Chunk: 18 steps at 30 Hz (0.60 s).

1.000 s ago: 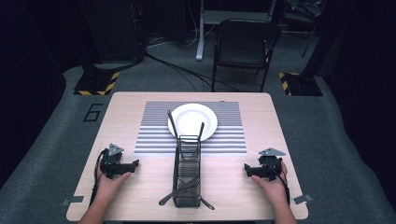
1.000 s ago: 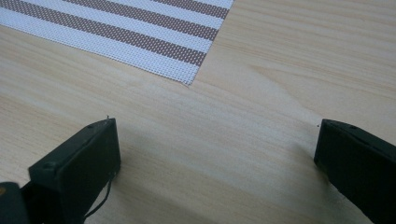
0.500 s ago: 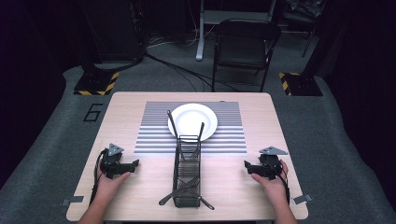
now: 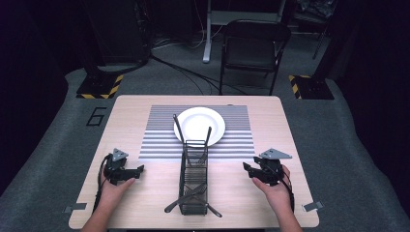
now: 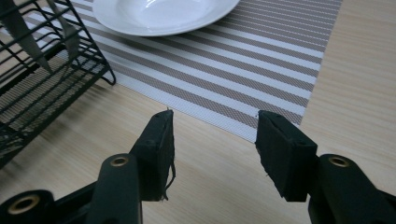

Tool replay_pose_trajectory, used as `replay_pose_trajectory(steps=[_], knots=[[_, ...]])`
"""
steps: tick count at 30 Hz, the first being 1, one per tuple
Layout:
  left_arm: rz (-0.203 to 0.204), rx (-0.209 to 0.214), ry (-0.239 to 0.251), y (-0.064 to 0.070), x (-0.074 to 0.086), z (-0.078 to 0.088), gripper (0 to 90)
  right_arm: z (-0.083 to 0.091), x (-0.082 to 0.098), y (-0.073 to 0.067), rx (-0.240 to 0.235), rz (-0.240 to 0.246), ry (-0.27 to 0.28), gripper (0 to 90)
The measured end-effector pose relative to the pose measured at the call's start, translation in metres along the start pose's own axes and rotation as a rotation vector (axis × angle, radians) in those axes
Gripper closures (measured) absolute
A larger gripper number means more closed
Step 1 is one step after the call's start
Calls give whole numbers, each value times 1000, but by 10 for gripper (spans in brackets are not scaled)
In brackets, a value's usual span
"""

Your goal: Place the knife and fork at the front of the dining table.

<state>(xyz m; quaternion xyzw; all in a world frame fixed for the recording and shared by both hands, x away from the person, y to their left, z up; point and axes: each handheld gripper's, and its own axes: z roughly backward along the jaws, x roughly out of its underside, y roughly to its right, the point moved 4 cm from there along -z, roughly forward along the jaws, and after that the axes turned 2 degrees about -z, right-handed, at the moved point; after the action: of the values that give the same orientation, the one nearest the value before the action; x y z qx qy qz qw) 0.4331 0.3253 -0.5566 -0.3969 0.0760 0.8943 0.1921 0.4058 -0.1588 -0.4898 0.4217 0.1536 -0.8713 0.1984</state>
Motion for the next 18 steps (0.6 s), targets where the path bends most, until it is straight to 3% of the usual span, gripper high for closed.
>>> replay_pose_trajectory(steps=[5, 18], knots=[[-1, 0, 0, 0, 0, 0, 109, 0, -8, -11, -28, 1, -6, 439], [0, 0, -1, 0, 0, 0, 109, -6, -34, -34, -89, 52, 8, 479]])
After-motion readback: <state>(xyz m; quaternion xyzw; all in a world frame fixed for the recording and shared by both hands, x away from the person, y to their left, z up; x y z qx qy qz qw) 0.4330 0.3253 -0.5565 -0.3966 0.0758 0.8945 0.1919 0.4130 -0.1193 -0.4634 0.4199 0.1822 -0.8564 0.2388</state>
